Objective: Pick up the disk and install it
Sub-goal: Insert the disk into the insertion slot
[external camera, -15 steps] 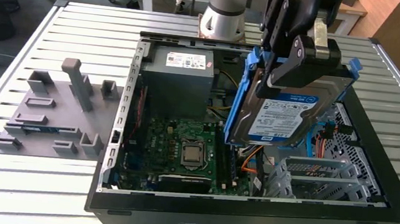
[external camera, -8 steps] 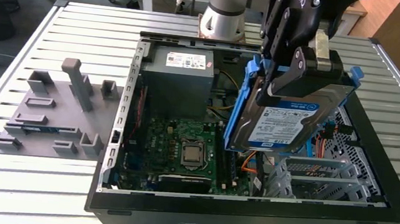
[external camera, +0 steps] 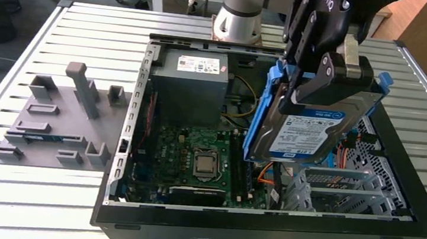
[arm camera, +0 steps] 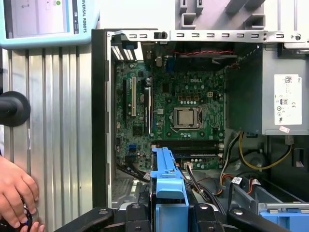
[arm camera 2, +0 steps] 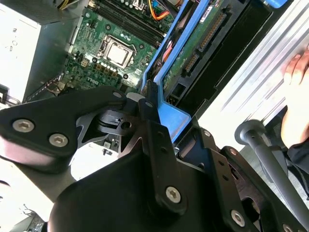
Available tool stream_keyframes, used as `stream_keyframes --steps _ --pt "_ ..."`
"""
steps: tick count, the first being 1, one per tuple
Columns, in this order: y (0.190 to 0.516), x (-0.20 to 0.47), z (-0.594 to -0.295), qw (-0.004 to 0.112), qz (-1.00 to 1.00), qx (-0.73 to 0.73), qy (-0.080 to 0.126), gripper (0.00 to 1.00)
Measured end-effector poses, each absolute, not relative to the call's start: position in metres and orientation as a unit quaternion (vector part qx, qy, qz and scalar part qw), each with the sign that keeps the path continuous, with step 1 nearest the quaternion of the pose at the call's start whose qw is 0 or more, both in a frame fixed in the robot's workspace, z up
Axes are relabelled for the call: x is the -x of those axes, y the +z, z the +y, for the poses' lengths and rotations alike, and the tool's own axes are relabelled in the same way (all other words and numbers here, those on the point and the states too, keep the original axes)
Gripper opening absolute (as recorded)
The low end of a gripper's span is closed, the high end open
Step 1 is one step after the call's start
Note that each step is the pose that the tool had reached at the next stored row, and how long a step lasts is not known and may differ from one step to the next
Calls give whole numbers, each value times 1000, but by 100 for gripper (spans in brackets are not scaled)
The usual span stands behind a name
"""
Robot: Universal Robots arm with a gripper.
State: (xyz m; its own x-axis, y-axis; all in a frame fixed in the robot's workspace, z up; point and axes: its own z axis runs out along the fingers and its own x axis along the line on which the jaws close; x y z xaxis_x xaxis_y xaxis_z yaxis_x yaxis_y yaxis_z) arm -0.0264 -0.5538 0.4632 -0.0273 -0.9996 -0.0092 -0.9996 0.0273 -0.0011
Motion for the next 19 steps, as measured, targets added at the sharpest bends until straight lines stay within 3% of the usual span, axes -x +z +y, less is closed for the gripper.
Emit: stream_keyframes --steps 19 --pt "459 10 -563 4 717 697 3 36"
